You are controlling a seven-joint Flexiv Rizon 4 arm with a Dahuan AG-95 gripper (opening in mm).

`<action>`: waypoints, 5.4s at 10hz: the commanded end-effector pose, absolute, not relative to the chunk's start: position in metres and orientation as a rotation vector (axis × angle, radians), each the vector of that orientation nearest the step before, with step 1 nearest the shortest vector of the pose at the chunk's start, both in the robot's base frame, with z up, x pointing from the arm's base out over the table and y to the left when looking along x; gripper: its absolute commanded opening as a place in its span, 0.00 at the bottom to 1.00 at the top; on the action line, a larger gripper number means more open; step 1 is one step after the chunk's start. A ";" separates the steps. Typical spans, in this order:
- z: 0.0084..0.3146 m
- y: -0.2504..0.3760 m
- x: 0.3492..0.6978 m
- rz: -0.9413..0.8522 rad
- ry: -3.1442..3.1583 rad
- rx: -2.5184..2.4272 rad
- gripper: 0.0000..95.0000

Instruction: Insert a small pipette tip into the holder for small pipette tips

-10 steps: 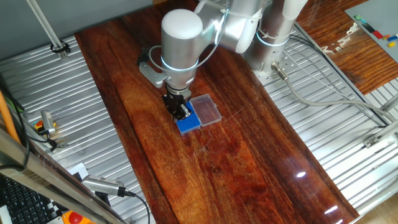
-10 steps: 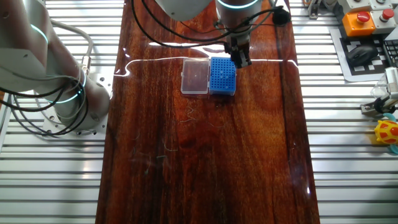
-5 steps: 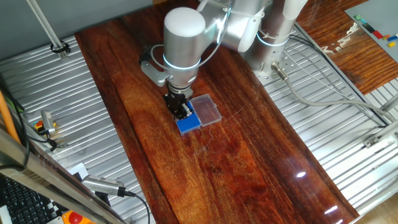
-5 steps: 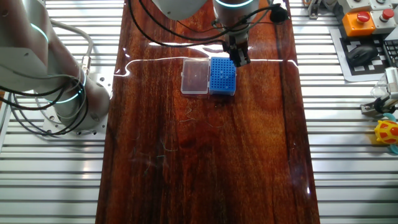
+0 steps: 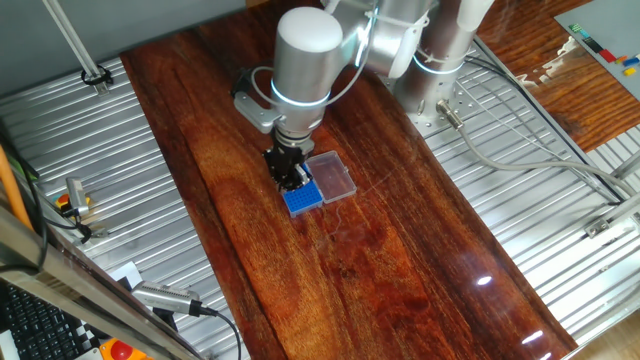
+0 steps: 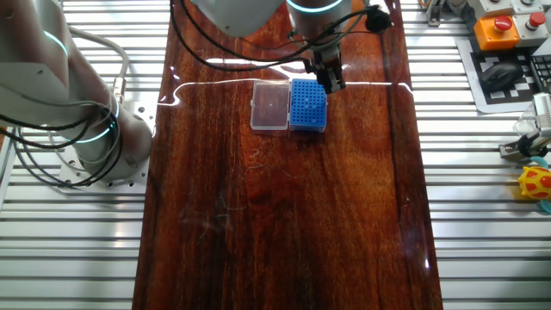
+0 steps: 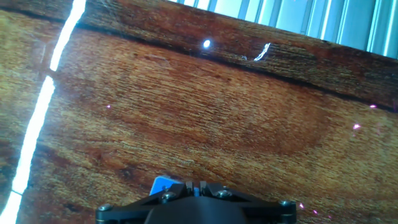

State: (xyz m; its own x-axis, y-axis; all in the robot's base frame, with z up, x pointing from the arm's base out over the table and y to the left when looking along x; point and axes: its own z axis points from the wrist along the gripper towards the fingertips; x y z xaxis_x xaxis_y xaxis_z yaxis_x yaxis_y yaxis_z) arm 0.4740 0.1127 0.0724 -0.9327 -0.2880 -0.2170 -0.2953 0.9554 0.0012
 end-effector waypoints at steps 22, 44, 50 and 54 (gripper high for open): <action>0.070 0.109 0.479 0.037 2.856 -0.475 0.00; 0.074 0.115 0.492 0.081 2.782 -0.462 0.00; 0.071 0.119 0.494 0.087 2.776 -0.450 0.00; 0.066 0.121 0.495 0.087 2.774 -0.444 0.00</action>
